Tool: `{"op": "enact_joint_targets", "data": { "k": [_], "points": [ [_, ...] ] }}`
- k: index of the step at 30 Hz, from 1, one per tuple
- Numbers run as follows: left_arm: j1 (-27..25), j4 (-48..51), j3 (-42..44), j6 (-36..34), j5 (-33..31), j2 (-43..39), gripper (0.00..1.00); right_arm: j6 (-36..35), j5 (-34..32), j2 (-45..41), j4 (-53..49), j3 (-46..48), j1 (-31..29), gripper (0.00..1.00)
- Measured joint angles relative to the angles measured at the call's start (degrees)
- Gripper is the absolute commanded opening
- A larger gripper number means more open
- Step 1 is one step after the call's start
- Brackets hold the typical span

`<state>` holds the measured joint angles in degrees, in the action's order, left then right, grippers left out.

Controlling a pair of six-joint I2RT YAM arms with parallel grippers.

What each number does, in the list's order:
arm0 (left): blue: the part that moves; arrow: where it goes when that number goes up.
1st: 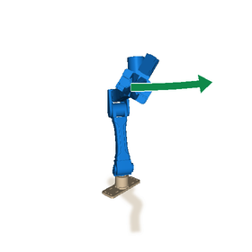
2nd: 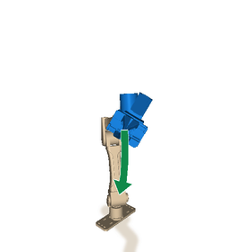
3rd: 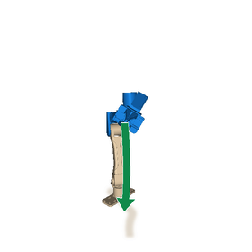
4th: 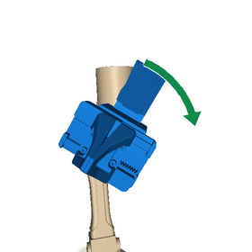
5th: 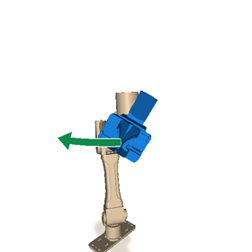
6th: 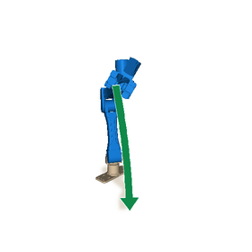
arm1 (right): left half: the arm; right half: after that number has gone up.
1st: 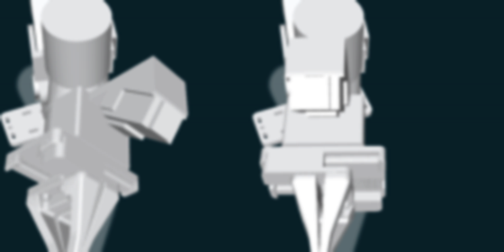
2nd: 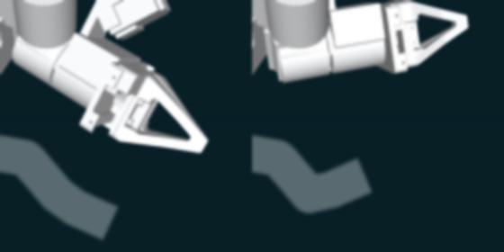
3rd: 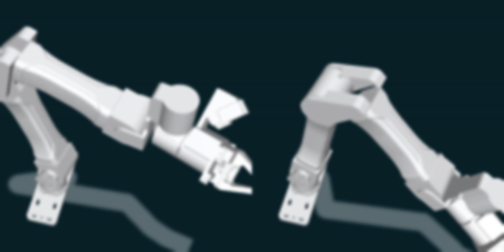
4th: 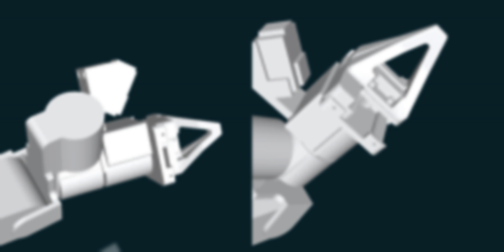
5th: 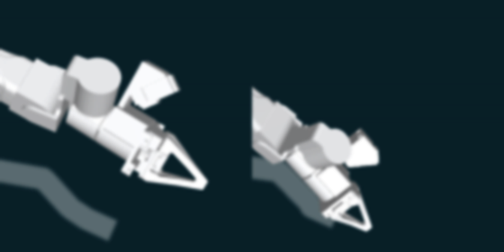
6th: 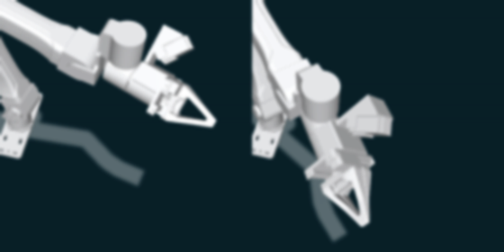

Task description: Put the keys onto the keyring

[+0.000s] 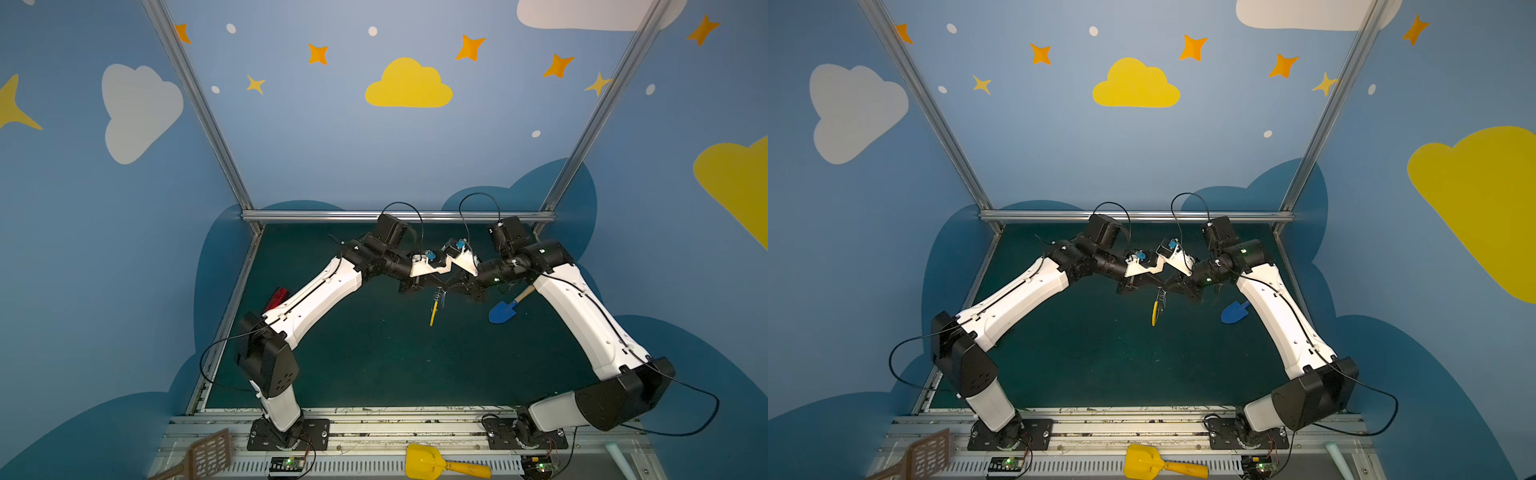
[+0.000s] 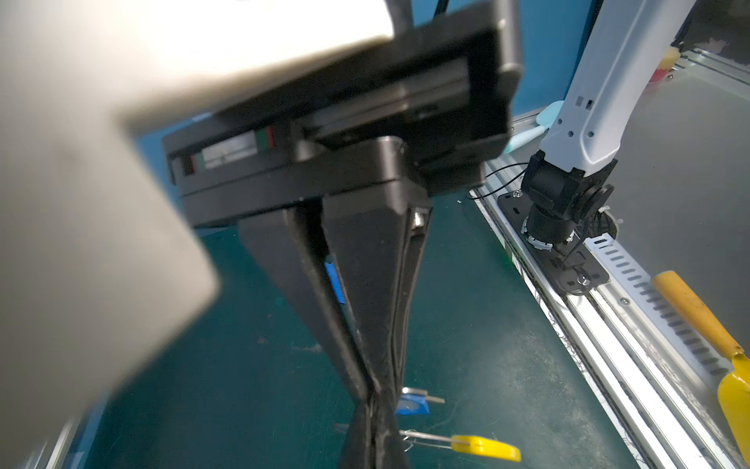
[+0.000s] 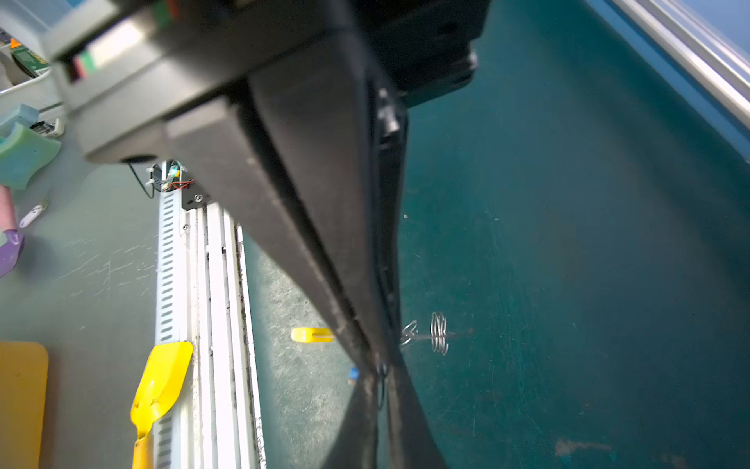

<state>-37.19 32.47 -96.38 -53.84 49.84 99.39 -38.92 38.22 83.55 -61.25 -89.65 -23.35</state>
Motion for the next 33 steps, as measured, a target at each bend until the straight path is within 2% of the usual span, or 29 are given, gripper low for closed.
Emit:
{"op": "enact_joint_targets", "data": {
  "k": [11, 26, 33],
  "points": [
    [1.79, -8.79, 6.47, 5.68, 2.38, -1.31, 0.04, 1.92, 2.75, -2.64, 4.85, 5.38, 2.97, 0.19],
    [2.95, -24.98, 12.87, 17.22, 6.4, -4.35, 0.04, 4.13, 8.0, -4.52, 11.37, 8.28, 3.63, 0.19],
    [3.08, -29.68, 13.81, 21.16, 7.5, -4.57, 0.04, 4.94, 9.01, -4.72, 13.05, 9.14, 4.52, 0.1]
  ]
}}
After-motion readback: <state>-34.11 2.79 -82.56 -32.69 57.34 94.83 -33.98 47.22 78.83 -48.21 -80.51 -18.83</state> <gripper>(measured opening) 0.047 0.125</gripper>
